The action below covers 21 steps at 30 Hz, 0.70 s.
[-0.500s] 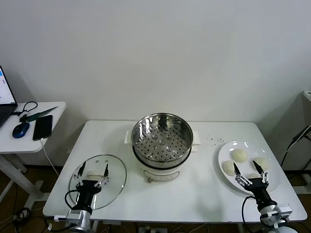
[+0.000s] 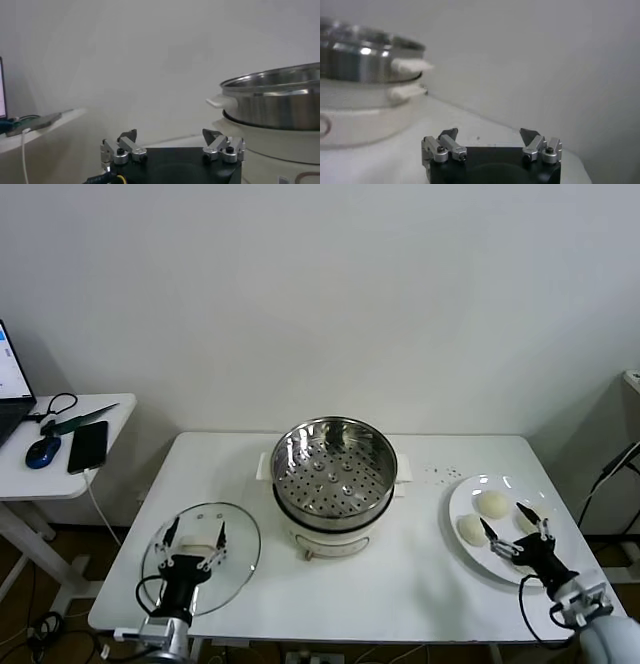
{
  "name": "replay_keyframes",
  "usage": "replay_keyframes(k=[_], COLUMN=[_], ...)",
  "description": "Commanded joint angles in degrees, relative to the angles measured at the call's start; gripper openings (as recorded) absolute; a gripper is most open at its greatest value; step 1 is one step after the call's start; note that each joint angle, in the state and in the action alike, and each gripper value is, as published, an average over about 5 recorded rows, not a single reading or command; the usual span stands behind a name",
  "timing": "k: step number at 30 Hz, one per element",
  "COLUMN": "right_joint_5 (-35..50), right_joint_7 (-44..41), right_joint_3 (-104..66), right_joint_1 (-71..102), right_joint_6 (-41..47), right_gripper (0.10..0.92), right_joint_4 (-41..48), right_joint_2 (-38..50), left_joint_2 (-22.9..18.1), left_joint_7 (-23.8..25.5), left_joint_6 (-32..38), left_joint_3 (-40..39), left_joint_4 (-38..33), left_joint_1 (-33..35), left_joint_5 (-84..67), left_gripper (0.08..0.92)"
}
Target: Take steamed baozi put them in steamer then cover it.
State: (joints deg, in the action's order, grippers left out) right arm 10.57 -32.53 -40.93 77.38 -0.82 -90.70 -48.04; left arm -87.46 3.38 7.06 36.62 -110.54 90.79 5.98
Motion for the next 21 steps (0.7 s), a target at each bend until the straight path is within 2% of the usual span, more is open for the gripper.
replay_keyframes(k=[1,10,15,21], right_joint_5=[-10.3,-17.2,-18.5,-20.4], right_joint_7=[-23.8,-30.0,-31.6,-32.7], right_joint_3=[12.3,48.1,67.5,79.6], right_joint_1=[-19.5,-53.4,-70.7,-80.1], right_joint_6=[2.4,0.9,-1.4,-3.8], right_gripper=[0.823,0.823,0.823,0.823], right_joint_4=[14.5,25.9,33.1,40.2], right_joint_2=[18.0,22.8,20.4,14.7], left_joint_2=[0.2,0.5,0.6,0.6], left_joint_7=[-0.4,-0.2,-0.4,-0.6], left_joint_6=[0.3,0.2,-0.4,-0.7], left_joint_3=[0.0,0.8,1.3,1.6], left_joint_4=[1.1,3.1,3.5,4.1], left_joint_1=[0.0,-0.7,-1.2,-1.7], left_joint_5=[-0.3,-1.2,-1.4,-1.4], left_gripper=[0.823,0.823,0.823,0.823])
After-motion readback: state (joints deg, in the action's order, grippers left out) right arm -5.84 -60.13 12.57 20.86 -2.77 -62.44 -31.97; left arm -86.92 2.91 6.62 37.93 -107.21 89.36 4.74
